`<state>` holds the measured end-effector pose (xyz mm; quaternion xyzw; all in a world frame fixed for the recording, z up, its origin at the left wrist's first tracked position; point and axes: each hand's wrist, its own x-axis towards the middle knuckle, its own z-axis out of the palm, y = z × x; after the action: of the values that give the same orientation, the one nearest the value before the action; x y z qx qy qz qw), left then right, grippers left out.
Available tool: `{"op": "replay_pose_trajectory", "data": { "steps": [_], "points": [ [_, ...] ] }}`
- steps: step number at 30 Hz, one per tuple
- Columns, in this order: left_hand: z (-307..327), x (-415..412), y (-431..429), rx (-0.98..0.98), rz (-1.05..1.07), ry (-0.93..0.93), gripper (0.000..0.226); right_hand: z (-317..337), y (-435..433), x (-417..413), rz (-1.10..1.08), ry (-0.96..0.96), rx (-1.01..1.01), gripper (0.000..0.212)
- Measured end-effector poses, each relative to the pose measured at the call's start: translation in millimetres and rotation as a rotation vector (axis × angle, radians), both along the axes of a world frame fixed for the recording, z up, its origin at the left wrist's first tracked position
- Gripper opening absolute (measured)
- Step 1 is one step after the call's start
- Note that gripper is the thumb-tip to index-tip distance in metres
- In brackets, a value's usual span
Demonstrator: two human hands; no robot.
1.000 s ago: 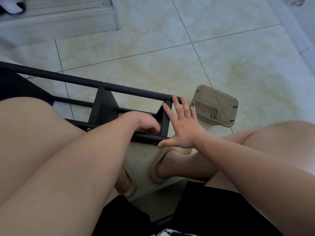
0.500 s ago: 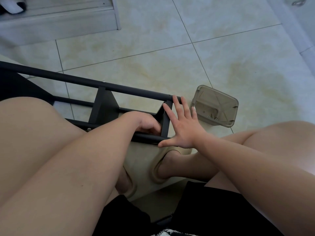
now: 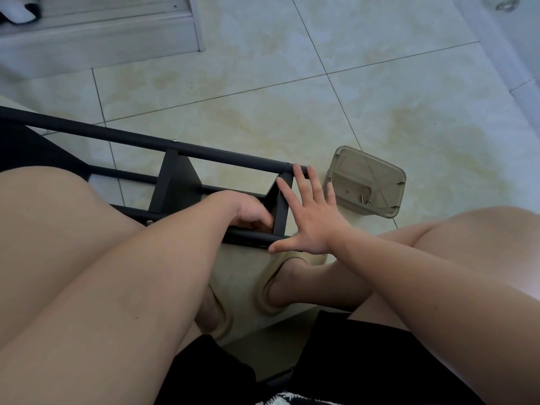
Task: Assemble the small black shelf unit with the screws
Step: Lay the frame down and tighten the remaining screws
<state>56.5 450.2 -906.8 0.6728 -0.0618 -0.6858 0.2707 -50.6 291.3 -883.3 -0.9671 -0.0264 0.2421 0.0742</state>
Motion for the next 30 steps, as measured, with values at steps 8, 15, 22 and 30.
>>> {"op": "replay_pose_trajectory", "data": {
  "steps": [8,15,22,30],
  "points": [
    [-1.4,1.2,1.7,-0.103,0.075,0.101,0.028,-1.9,0.0,-0.4,-0.001,-0.013,0.011,0.137],
    [-2.1,0.4,-1.1,0.004,-0.034,-0.017,0.016,-1.9,0.4,-0.4,-0.001,-0.006,0.002,0.137],
    [0.4,-1.0,-0.3,-0.081,0.031,0.038,0.019,-2.1,0.1,-0.5,0.001,-0.004,0.007,0.137],
    [-1.6,-0.7,-0.1,-0.003,0.009,-0.030,0.011,-1.7,0.4,-0.1,0.003,-0.004,-0.008,0.138]
  ]
}}
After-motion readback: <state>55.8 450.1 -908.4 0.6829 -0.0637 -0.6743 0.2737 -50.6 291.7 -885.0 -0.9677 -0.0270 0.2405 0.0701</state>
